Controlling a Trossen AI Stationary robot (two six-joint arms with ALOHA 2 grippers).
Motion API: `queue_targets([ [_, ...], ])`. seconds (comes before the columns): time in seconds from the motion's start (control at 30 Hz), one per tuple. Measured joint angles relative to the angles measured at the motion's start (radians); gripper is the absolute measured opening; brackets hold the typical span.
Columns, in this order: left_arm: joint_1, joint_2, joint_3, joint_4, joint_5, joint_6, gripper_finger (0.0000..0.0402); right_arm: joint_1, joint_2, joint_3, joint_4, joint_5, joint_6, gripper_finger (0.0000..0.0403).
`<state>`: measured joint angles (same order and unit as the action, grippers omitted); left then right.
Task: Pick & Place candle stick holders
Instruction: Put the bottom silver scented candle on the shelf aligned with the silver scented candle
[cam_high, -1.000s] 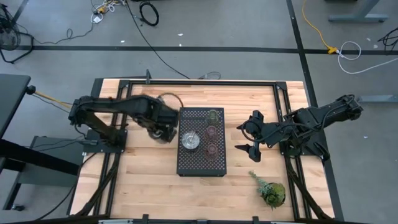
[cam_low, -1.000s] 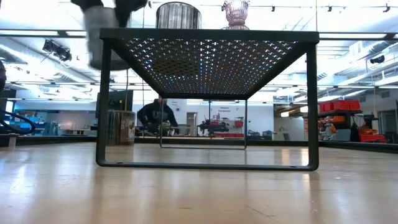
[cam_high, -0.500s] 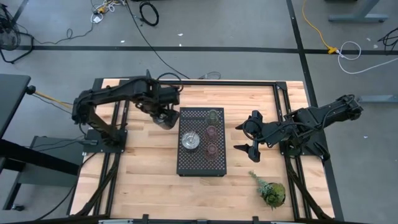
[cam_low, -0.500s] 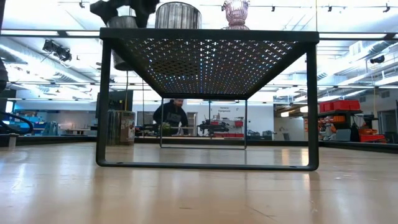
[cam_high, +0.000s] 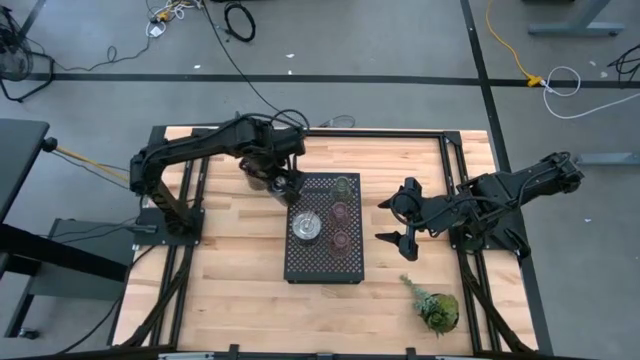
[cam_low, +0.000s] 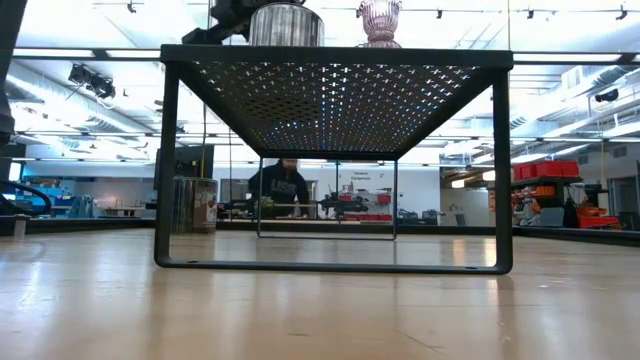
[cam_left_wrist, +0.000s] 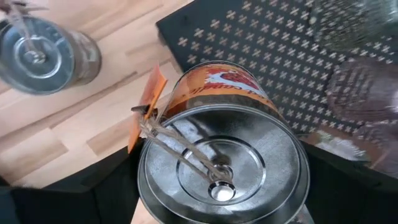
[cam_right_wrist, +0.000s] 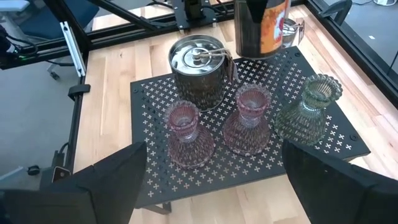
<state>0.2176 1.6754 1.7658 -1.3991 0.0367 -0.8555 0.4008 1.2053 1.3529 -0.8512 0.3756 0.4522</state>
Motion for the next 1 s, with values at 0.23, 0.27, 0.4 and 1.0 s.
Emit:
queue_targets([
  [0.23, -0.003, 0.076, 0.112, 0.001, 0.022, 0.015, 0.0358, 0.0, 0.0, 0.0, 0.002, 0.0, -0.006, 0.0368],
  [0.27, -0.004, 0.09, 0.13, -0.003, 0.025, 0.016, 0.0358, 0.0, 0.0, 0.0, 0.003, 0.001, -0.009, 0.0369],
  [0.4, -0.02, 0.141, 0.185, -0.026, 0.039, 0.037, 0.0358, 0.0, 0.0, 0.0, 0.002, 0.0, -0.016, 0.0369],
  [1.0, -0.114, 0.191, 0.206, -0.074, 0.063, -0.008, 0.0358, 0.0, 0.0, 0.0, 0.002, 0.0, -0.05, 0.0369],
])
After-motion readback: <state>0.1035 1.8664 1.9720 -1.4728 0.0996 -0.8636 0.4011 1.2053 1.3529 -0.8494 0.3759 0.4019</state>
